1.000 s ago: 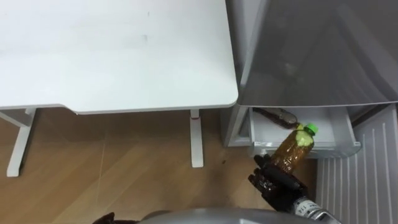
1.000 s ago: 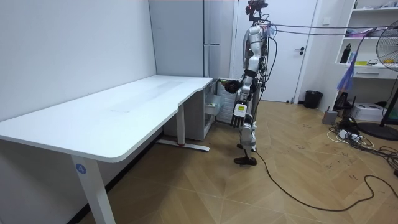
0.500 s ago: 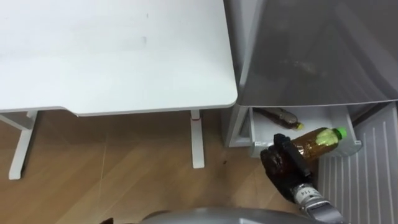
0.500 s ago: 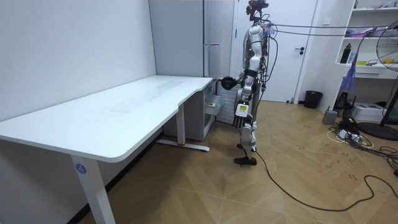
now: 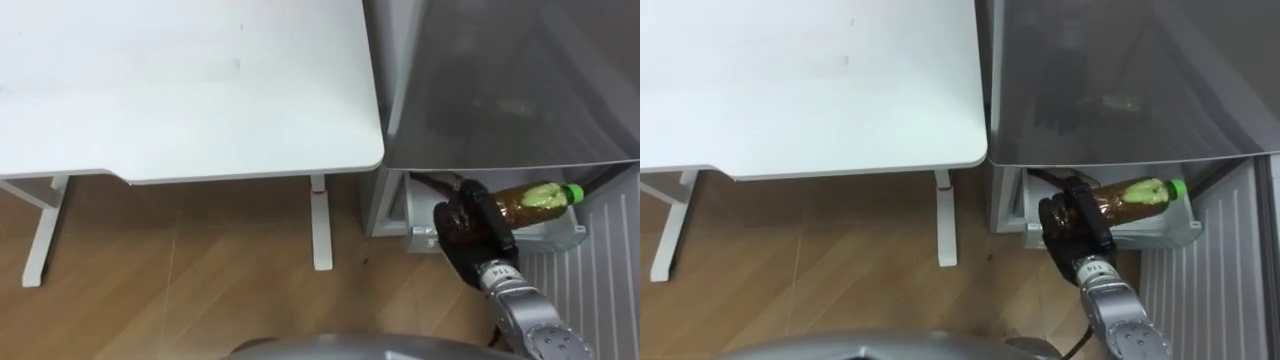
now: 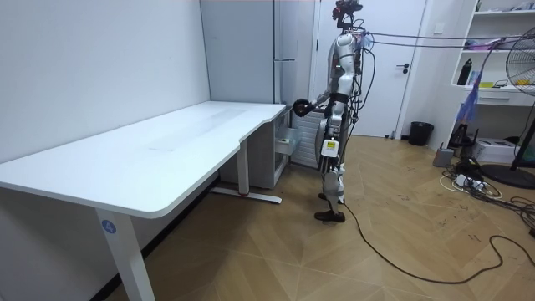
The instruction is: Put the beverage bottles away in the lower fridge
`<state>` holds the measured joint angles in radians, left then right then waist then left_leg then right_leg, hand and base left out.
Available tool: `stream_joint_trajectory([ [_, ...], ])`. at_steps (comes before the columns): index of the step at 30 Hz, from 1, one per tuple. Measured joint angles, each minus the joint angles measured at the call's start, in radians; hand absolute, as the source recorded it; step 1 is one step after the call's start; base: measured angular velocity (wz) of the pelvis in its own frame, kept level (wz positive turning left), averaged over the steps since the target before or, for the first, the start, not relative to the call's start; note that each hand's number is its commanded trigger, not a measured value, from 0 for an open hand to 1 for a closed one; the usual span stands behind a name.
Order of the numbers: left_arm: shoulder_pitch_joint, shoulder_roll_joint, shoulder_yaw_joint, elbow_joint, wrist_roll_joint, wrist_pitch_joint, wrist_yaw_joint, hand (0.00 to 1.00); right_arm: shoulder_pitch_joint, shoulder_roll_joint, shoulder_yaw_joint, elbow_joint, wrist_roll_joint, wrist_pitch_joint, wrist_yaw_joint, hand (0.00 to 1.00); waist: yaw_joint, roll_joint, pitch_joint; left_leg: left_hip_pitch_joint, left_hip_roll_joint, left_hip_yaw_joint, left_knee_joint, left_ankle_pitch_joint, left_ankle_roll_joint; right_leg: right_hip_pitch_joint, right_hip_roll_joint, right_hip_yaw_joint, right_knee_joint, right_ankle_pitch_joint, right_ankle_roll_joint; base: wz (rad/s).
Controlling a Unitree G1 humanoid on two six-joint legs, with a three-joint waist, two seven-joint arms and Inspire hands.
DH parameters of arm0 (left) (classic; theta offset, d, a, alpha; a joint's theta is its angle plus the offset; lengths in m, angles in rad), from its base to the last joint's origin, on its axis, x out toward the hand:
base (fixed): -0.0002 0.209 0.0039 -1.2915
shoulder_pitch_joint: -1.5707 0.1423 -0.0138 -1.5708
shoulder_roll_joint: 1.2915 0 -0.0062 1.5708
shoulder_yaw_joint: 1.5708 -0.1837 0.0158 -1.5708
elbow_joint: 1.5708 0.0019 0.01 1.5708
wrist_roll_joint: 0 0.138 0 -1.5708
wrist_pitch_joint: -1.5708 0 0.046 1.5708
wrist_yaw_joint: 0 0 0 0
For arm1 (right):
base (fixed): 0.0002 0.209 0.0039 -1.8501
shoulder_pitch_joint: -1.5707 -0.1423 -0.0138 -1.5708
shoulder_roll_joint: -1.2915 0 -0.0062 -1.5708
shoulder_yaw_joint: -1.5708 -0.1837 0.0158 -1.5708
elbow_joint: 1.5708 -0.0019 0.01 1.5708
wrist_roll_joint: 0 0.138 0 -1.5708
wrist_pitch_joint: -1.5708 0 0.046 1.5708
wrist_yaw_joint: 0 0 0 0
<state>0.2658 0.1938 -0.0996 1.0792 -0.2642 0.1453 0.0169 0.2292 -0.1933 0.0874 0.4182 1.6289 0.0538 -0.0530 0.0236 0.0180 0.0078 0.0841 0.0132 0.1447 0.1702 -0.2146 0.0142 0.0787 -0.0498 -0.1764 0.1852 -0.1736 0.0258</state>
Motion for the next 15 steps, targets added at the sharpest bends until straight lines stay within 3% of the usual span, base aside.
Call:
stream_joint_trajectory([
  [7,0.002,0.000,0.010,0.000,0.046,0.004,-0.006,0.00,-0.018,0.000,-0.028,-0.018,0.014,-0.013,-0.050,1.00,0.002,-0.002,-0.0013,-0.002,-0.001,-0.009,0.003,0.000,0.000,0.002,-0.001,-0.006,0.000,0.000,0.000,0.03],
  [15,0.026,-0.009,0.019,-0.026,0.146,0.034,-0.010,0.00,-0.041,-0.001,-0.076,-0.018,0.046,-0.019,-0.082,1.00,0.006,0.004,-0.0037,-0.002,-0.001,-0.018,0.011,0.000,0.000,0.007,-0.002,-0.010,0.000,0.000,0.000,0.00],
])
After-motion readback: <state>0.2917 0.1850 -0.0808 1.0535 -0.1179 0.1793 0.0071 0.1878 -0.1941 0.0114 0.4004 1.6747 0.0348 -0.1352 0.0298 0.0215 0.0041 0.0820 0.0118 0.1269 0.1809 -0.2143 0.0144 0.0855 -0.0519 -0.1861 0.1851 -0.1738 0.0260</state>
